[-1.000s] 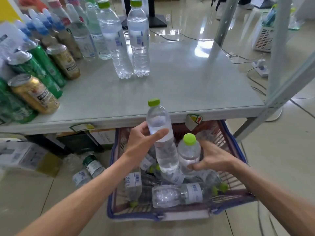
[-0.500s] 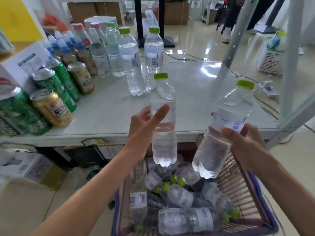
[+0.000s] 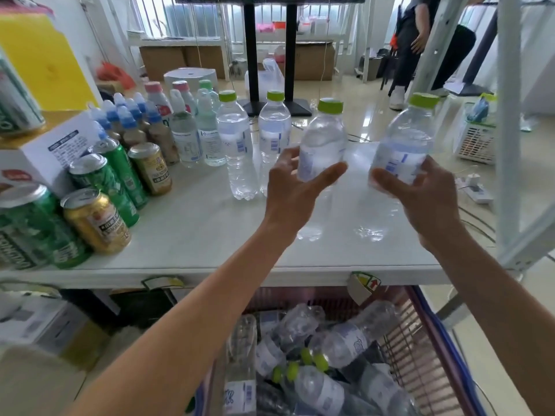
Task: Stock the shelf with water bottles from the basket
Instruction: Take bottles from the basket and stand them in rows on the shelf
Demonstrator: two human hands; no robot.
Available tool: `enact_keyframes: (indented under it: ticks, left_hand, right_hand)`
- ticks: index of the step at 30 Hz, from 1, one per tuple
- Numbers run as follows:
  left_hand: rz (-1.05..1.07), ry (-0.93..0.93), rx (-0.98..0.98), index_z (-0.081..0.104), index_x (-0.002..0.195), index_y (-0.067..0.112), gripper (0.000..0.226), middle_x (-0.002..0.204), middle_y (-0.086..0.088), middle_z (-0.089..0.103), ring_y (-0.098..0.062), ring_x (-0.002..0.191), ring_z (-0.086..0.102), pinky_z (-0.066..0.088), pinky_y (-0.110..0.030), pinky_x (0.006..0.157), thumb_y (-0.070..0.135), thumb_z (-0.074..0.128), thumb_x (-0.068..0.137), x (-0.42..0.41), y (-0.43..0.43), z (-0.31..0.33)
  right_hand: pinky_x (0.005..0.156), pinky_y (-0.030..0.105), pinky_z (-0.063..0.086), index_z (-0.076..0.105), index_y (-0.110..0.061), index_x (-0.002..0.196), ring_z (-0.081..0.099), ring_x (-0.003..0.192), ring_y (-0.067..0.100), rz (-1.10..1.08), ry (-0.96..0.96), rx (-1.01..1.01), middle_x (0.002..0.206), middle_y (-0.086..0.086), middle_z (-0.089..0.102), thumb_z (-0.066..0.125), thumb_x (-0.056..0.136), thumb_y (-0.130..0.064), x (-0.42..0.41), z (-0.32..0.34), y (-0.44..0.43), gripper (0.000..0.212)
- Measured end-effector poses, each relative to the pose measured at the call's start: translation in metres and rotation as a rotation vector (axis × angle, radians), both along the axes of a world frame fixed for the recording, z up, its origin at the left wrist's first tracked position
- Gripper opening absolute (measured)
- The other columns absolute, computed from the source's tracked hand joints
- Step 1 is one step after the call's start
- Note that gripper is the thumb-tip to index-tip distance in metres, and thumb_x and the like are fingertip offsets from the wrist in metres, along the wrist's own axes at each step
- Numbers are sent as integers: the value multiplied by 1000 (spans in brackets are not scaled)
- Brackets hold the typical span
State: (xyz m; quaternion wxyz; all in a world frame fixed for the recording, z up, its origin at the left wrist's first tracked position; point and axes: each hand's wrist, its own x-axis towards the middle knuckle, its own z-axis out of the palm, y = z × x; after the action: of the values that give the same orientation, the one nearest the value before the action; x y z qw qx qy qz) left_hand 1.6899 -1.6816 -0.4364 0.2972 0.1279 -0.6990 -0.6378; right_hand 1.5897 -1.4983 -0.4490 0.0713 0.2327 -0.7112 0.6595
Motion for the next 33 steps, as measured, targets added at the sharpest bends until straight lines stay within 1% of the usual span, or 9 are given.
enact_keyframes:
  ticks: [6, 8, 11, 16, 20, 22, 24, 28, 33]
  left_hand:
    - [109, -37, -14, 56, 121, 13, 66, 113, -2, 68, -21, 101, 69, 58, -38, 90, 38, 90, 71, -44, 2, -17]
    - [128, -41, -70, 54, 119, 16, 61, 108, 2, 65, -20, 98, 67, 57, -34, 89, 36, 89, 73, -55, 2, -17]
    - [157, -64, -126, 52, 120, 17, 60, 106, 3, 63, -19, 96, 65, 55, -31, 87, 40, 86, 77, -62, 1, -17]
    - [190, -101, -296, 54, 125, 11, 62, 115, 0, 68, -13, 95, 61, 49, -23, 81, 35, 86, 77, -60, -3, -32]
    - [187, -242, -451, 57, 119, 4, 59, 103, -3, 65, -23, 95, 61, 39, -22, 76, 42, 82, 81, -52, -4, -61]
    - [225, -305, -551, 54, 124, 3, 65, 108, -11, 66, -31, 103, 63, 44, -29, 81, 52, 74, 85, -51, -2, -64]
    - [277, -520, -716, 46, 134, 4, 76, 122, -19, 63, -38, 115, 62, 49, -40, 91, 64, 59, 90, -54, 3, -56]
    - [214, -733, -867, 46, 132, -6, 80, 128, -21, 62, -37, 121, 62, 50, -40, 95, 64, 50, 94, -71, 3, -37]
    - [152, -794, -811, 57, 128, -2, 66, 130, -18, 60, -37, 123, 61, 51, -41, 94, 56, 51, 98, -87, 2, -30]
  right_hand:
    - [80, 47, 62, 69, -14, 108, 76, 84, 22, -124, 30, 118, 94, 0, 78, 90, 66, -50, -35, -20, -39, 59]
    - [74, 35, 63, 68, -12, 110, 75, 84, 22, -158, 50, 145, 96, 3, 77, 89, 70, -47, -39, -24, -51, 57]
    - [57, 6, 47, 66, -11, 111, 71, 78, 17, -194, 61, 166, 95, 3, 74, 87, 77, -43, -44, -24, -62, 51]
    - [59, -1, 43, 63, -14, 117, 67, 78, 8, -209, 73, 190, 96, -6, 71, 85, 79, -42, -50, -30, -71, 52]
    - [63, 0, 45, 61, -14, 123, 65, 79, -3, -186, 89, 174, 98, -8, 69, 84, 80, -43, -51, -37, -70, 57]
    - [64, 0, 45, 62, -13, 123, 65, 80, -5, -173, 95, 182, 98, -7, 69, 84, 80, -43, -55, -38, -68, 57]
    - [72, 5, 51, 64, -13, 122, 68, 83, -1, -129, 93, 226, 102, -7, 72, 85, 79, -42, -58, -42, -61, 57]
    - [98, 43, 56, 65, -14, 126, 72, 107, 13, 16, 71, 301, 115, -4, 76, 84, 72, -56, -68, -60, -50, 71]
    - [100, 50, 53, 63, -25, 127, 70, 111, 14, 78, 17, 283, 116, -8, 75, 80, 73, -62, -78, -64, -54, 67]
